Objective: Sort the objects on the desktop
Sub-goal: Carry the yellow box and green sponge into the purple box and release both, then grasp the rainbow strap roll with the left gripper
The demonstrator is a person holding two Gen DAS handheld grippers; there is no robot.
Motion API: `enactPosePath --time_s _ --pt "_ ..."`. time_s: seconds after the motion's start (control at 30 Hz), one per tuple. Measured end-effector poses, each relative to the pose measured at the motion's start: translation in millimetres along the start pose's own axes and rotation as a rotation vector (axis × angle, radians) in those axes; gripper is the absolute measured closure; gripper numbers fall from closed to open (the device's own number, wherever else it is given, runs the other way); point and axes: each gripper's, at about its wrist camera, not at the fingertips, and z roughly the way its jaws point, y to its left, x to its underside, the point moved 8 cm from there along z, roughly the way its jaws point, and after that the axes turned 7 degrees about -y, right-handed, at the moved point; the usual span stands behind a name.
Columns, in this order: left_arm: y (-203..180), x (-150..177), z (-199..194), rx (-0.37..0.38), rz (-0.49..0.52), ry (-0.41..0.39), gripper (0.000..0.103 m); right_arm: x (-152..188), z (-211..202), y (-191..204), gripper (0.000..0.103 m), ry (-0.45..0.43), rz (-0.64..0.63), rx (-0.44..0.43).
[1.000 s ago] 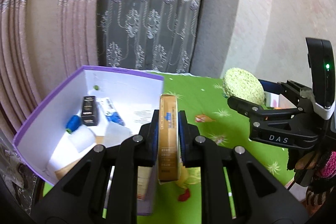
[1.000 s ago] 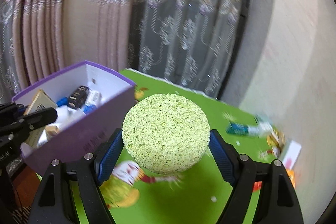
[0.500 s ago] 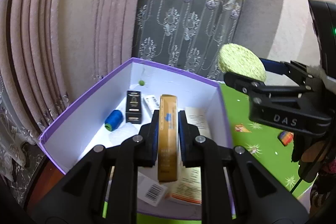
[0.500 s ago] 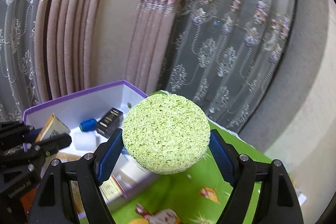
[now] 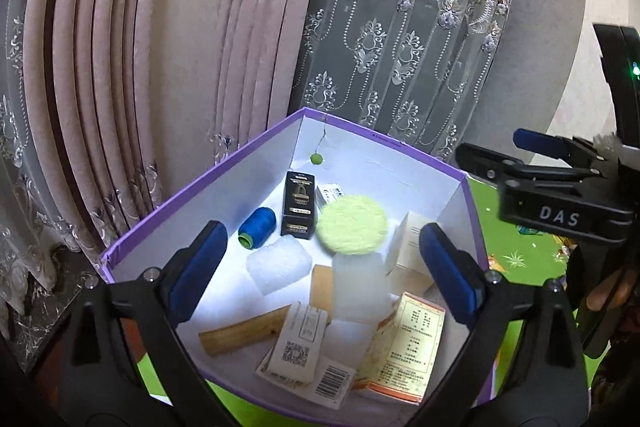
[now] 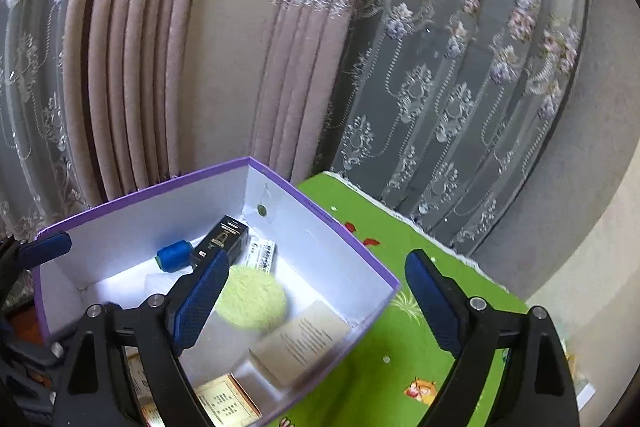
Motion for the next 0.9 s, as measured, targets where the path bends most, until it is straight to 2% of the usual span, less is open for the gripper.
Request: enactPosePath --time_s 0.37,0.57,0.77,0.9 --pt "-30 -4 -6 0.017 0.044 -0.004 0.005 23 -30 -55 0.013 -0.021 0.110 0.020" --pt "-60 -3 -12 0.051 0.087 -0.001 0.004 51 -55 -92 0.012 -0.035 0.158 0.053" --pt "-122 6 -20 0.134 0.172 0.001 0.001 97 -100 -154 0.013 -0.048 0.211 0.166" --pt "-184 34 -16 0.261 0.251 0.071 0.001 139 -138 -207 0.012 -0.044 0.283 0.265"
